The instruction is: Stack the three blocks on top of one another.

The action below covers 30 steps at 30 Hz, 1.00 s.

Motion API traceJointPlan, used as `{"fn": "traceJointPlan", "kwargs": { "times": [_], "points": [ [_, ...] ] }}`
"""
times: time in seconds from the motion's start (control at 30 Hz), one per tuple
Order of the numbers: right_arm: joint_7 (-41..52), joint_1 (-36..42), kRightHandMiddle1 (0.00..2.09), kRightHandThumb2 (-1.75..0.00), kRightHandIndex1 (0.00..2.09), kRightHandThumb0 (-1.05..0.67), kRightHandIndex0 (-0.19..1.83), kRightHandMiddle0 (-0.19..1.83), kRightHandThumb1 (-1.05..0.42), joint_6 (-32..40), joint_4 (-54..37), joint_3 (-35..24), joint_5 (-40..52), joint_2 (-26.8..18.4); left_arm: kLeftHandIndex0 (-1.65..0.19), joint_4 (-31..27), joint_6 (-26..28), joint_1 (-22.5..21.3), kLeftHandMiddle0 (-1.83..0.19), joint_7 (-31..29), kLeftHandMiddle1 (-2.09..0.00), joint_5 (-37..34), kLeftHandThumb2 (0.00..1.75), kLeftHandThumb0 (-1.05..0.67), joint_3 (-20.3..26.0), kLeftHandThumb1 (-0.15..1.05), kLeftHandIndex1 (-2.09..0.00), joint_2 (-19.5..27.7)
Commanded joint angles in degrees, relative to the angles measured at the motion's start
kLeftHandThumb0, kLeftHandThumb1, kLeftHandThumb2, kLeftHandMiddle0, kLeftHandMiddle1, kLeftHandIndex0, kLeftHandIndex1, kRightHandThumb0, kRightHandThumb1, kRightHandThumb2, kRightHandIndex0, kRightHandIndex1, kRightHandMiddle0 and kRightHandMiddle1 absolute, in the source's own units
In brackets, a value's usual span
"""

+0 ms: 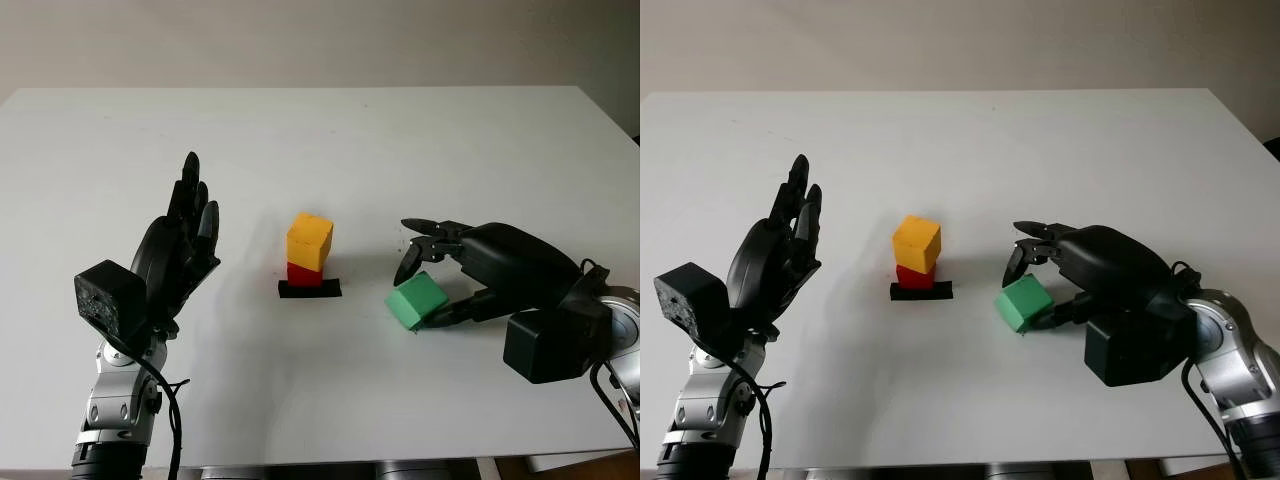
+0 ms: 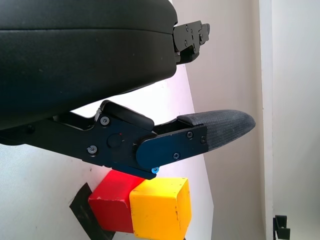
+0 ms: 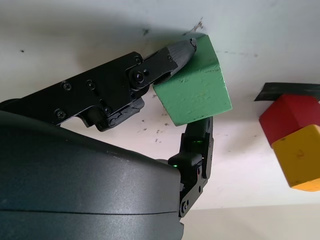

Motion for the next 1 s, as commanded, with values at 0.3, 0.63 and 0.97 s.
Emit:
{"fn": "traceJointPlan", "kwargs": {
  "times": [0.3,0.63,0.97],
  "points": [
    [1.54,-3.99,1.25,-0.06,0.07,-0.36,0.26,0.47,-0.92,1.67,1.05,-1.09,4.33,0.75,0.19,-1.11,-0.11,0.40,0.19,-0.07,0.00,-0.20,0.67,-0.78,-0.07,1.05,0.00,0.01],
    [13.80,-18.17,1.36,-0.06,0.05,-0.38,0.23,0.40,-0.93,16.45,2.55,-2.20,19.66,2.97,0.19,-0.88,-0.27,0.28,0.19,0.14,0.00,-0.06,0.67,-0.77,-0.05,1.05,0.00,-0.08],
    [21.21,-35.25,1.48,-0.05,0.05,-0.36,0.23,0.38,-0.92,28.31,4.24,1.24,21.02,8.33,0.19,-1.15,-0.46,0.34,0.19,0.55,0.00,0.40,0.68,-0.77,-0.41,1.05,0.00,-0.33]
  ]
}}
